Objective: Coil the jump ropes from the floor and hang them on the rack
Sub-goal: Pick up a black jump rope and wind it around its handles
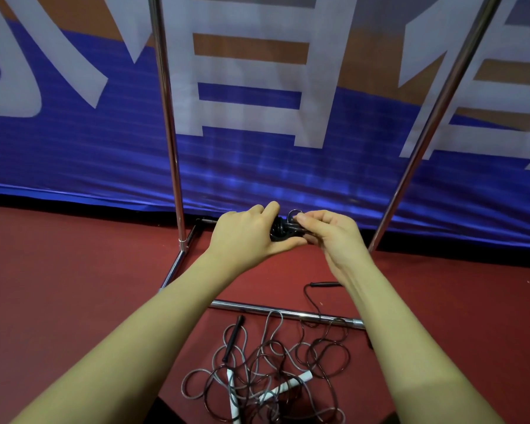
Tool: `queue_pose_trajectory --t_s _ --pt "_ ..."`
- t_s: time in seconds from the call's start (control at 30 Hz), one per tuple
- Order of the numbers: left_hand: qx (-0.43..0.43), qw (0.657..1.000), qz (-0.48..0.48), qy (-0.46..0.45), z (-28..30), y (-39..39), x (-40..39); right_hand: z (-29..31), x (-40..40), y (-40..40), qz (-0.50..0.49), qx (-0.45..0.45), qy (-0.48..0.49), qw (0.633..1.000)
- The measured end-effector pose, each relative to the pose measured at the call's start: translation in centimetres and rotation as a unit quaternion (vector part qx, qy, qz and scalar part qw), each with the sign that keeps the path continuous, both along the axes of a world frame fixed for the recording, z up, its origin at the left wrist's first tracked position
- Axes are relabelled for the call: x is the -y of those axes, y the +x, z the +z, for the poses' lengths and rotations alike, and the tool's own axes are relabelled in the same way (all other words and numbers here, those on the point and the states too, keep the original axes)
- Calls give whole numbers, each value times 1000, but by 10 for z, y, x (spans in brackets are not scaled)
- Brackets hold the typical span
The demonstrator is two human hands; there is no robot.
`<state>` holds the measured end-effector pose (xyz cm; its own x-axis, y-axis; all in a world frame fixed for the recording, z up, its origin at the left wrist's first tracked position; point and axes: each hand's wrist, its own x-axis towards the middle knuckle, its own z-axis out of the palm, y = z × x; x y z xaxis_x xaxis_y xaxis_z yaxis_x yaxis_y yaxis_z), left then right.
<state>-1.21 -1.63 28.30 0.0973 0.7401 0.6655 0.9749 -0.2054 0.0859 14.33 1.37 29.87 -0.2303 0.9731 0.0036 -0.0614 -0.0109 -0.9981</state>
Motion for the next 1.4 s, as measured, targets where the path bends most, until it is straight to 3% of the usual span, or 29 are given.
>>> queue_pose_trajectory --t_s 0.13,0.27,0.4,0.5,0.77,0.83,0.9,0.97,1.23,1.4 --pt "13 997 15 -68 -2 -1 0 -3 1 -3 -39 35 76 996" --pt "98 981 -17 -165 5 2 5 -3 -2 0 -70 43 127 988" --pt "137 975 -20 -175 9 4 8 -3 2 -5 -110 74 174 976" --pt "108 977 2 -184 10 2 9 -2 3 -8 -128 68 168 975" --pt "126 968 32 -213 10 -1 11 7 4 -2 -53 36 176 982" --pt "197 950 1 -242 13 1 14 10 5 0 -65 38 193 978" --pt "322 901 -56 -285 18 3 18 12 8 0 -72 18 194 978" --pt "383 864 -89 -314 23 4 23 15 13 -3 -58 -24 172 983" --pt "496 785 -190 -318 30 1 32 28 25 -6 -64 -94 154 981" --pt "509 785 -185 -301 28 3 36 30 27 -9 -70 -93 181 977"
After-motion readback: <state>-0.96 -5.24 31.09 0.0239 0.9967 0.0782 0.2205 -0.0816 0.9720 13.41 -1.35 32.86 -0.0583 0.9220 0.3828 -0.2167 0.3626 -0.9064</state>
